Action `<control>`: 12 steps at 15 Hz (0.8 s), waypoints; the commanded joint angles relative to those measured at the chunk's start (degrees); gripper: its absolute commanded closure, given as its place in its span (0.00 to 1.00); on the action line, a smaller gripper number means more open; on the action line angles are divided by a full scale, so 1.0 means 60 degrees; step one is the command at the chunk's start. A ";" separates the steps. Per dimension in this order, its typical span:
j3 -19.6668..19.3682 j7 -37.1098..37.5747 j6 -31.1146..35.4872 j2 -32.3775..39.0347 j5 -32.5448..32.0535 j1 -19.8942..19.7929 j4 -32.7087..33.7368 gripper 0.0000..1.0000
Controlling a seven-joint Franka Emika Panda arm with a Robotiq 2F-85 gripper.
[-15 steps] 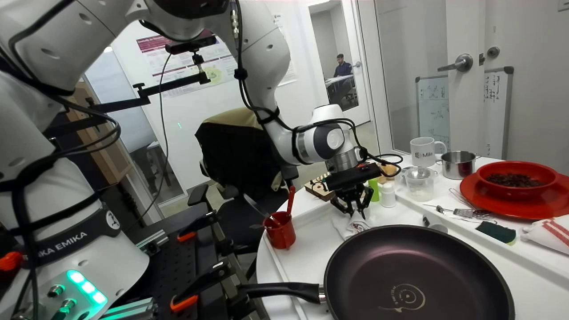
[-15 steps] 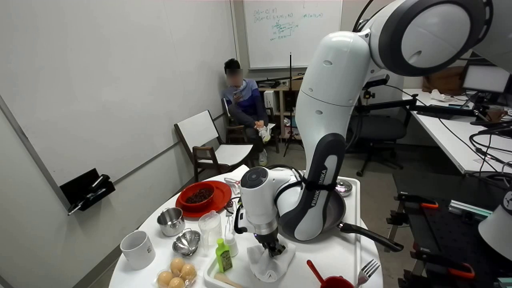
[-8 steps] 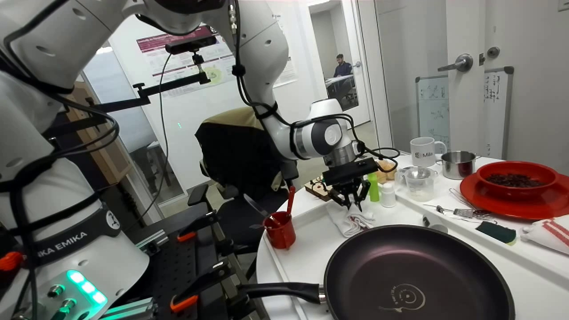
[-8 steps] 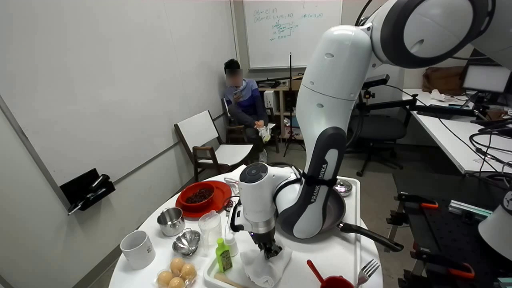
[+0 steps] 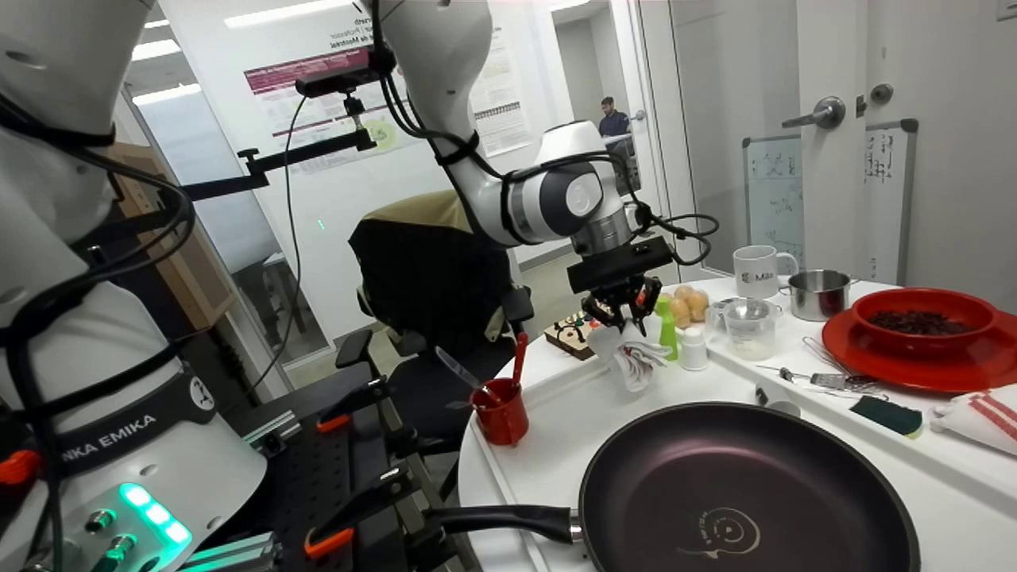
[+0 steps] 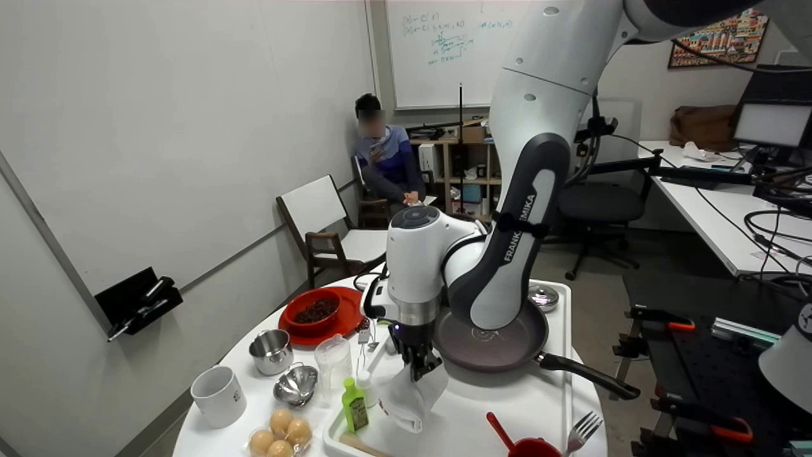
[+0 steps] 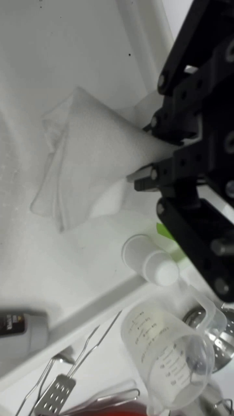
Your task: Use the white towel to wipe the pan
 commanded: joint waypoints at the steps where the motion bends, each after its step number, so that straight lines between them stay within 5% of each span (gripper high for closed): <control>1: 0.0030 0.0217 0.0646 -0.1179 0.0153 -0.0355 -0.1254 0.92; 8: -0.0739 0.1409 0.1168 -0.2030 0.0307 -0.0603 -0.2091 0.92; 12: -0.2015 0.2574 0.1162 -0.1782 0.0167 -0.0009 -0.1925 0.92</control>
